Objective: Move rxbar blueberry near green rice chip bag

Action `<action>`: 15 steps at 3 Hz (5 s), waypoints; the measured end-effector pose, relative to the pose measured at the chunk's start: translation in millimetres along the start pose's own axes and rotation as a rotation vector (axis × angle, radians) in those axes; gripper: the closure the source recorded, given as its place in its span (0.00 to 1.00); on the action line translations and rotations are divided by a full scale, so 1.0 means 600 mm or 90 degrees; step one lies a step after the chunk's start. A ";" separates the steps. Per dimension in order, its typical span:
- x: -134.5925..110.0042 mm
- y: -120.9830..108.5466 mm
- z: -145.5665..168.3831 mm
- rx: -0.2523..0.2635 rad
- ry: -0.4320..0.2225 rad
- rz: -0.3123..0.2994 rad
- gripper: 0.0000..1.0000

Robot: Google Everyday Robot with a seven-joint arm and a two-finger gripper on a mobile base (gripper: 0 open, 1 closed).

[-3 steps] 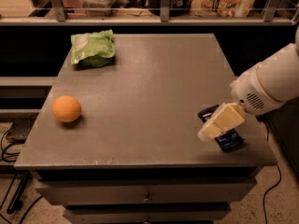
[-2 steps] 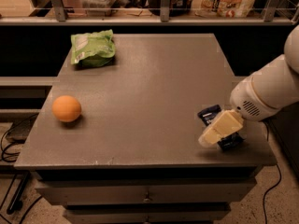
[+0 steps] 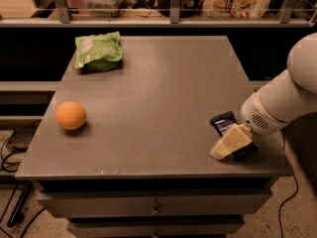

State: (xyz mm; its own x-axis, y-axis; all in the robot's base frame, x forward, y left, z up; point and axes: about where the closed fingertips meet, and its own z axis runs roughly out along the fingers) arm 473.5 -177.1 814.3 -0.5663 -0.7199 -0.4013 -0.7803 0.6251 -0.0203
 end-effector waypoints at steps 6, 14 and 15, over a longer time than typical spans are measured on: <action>-0.140 -0.003 -0.049 -0.054 -0.156 -0.040 1.00; -0.528 0.023 0.006 -0.113 -0.484 -0.015 1.00; -0.559 -0.013 0.020 -0.080 -0.523 -0.009 1.00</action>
Offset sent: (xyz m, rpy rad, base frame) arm 0.0075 0.0026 0.0111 -0.0089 -0.0357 -0.0100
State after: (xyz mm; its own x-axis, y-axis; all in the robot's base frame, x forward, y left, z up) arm 672.8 63.3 938.3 -0.2202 -0.2469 -0.9437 -0.8371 0.5445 0.0529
